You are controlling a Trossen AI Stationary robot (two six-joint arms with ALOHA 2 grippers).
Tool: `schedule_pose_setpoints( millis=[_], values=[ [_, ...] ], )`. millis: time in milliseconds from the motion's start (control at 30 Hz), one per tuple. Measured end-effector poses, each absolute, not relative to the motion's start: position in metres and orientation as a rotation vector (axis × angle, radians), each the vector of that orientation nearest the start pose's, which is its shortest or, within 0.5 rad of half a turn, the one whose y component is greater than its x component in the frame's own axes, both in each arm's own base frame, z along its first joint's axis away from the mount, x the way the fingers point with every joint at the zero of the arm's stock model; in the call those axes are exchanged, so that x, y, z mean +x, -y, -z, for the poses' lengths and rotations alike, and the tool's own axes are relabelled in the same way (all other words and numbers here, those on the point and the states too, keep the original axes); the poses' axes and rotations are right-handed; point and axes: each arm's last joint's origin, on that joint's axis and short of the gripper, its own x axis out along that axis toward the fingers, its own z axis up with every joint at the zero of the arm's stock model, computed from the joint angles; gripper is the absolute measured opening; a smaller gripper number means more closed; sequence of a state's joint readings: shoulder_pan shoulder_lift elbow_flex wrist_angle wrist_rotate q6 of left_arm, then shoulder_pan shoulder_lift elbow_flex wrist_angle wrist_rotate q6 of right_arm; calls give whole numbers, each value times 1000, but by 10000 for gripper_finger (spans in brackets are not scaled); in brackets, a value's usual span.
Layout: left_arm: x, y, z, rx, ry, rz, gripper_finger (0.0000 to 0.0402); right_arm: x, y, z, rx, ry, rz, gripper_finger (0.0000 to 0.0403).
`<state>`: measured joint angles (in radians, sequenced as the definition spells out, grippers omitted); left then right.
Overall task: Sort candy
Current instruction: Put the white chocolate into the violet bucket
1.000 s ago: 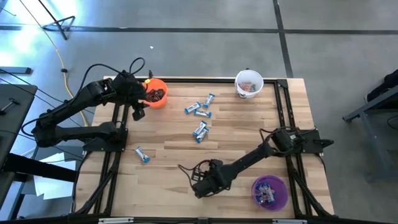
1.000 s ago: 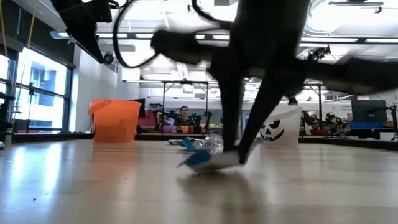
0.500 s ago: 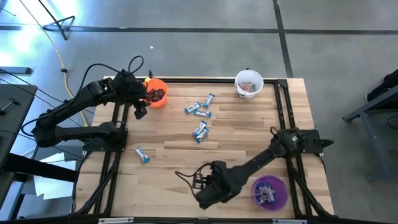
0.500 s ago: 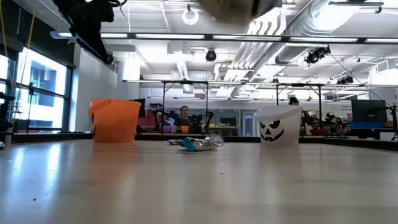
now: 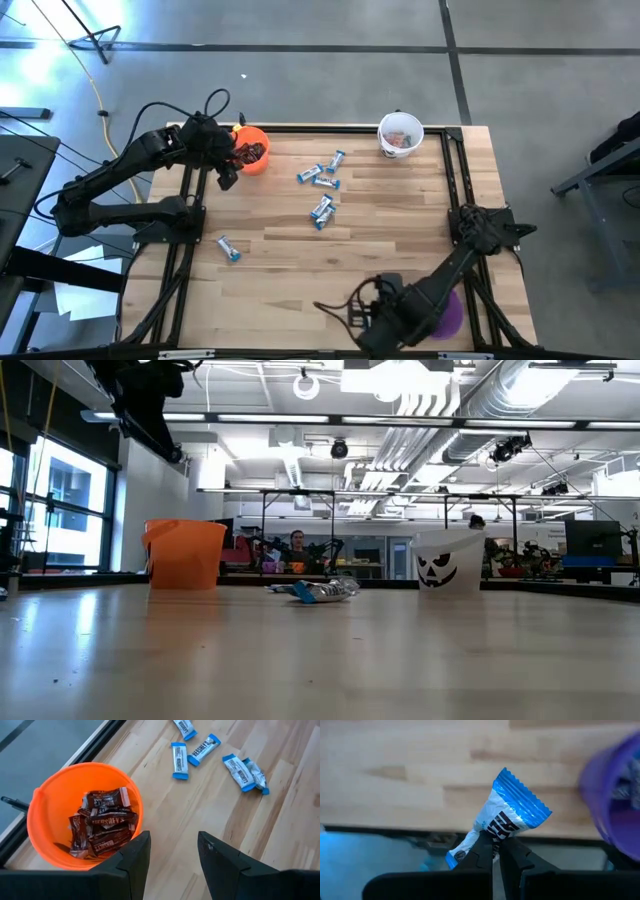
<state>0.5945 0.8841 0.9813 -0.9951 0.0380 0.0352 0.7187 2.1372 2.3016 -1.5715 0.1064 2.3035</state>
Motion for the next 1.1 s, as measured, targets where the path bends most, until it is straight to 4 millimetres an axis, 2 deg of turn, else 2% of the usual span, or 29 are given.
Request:
schedule_pose_setpoints(
  millis=[300, 467, 600, 867, 1100],
  values=[
    [126, -84, -316, -329, -844, -541, 152, 283, -295, -326, 1279, -1236, 1026, 0],
    [127, -84, -317, -380, -821, -566, 152, 268, -297, -320, 1227, -1294, 1051, 0],
    [127, -84, -316, -426, -809, -588, 152, 252, -293, -316, 1179, -1330, 1087, 0],
    [130, -79, -316, -489, -793, -586, 152, 213, -267, -316, 1098, -1347, 1125, 0],
    [134, -72, -317, -513, -791, -563, 152, 192, -255, -309, 1033, -1358, 1149, 0]
  ],
)
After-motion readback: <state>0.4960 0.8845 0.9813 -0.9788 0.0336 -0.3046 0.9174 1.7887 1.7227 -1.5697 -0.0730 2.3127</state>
